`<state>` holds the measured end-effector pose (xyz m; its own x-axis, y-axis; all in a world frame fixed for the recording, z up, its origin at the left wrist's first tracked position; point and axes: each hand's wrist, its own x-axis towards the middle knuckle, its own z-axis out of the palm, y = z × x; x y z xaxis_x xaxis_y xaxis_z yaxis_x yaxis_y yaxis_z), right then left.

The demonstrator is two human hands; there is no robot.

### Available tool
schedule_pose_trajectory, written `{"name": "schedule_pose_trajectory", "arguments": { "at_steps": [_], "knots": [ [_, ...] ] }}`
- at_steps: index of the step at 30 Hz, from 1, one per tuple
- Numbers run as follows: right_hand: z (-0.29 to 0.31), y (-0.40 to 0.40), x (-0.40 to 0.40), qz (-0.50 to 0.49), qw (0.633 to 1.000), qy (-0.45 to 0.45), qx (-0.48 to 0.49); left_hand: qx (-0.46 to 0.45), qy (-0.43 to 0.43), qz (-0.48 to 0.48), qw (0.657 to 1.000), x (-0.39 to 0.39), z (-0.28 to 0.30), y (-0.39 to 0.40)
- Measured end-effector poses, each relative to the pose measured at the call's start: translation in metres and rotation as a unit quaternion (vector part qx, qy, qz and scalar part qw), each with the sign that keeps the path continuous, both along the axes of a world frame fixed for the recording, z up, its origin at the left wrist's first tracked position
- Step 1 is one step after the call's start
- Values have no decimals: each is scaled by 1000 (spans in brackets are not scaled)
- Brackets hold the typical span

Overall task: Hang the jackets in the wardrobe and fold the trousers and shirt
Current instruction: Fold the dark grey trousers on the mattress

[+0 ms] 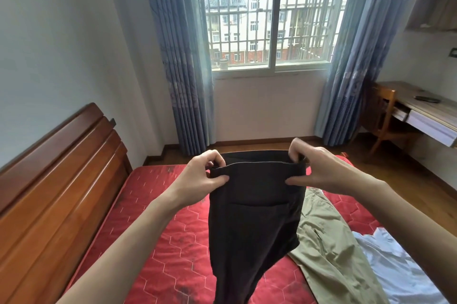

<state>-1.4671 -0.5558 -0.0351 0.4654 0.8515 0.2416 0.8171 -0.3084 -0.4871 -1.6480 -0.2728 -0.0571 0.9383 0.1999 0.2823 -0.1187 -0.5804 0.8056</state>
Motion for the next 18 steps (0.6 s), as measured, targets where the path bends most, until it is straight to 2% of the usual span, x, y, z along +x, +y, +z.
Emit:
{"name": "schedule_pose_trajectory", "arguments": {
  "at_steps": [4,8,10,13,18],
  "knots": [
    [5,2,-4,3,995,75,68,32,-16,11,999,3,12,1],
    [26,10,-4,19,998,-16,53,35,-75,-32,996,11,27,-1],
    [34,14,-2,25,997,-48,47,115,-88,-33,989,14,35,0],
    [42,22,-3,40,997,-40,45,286,-71,-27,955,16,40,-1],
    [52,22,-5,10,997,-80,0,313,-61,-43,947,20,38,3]
  ]
}}
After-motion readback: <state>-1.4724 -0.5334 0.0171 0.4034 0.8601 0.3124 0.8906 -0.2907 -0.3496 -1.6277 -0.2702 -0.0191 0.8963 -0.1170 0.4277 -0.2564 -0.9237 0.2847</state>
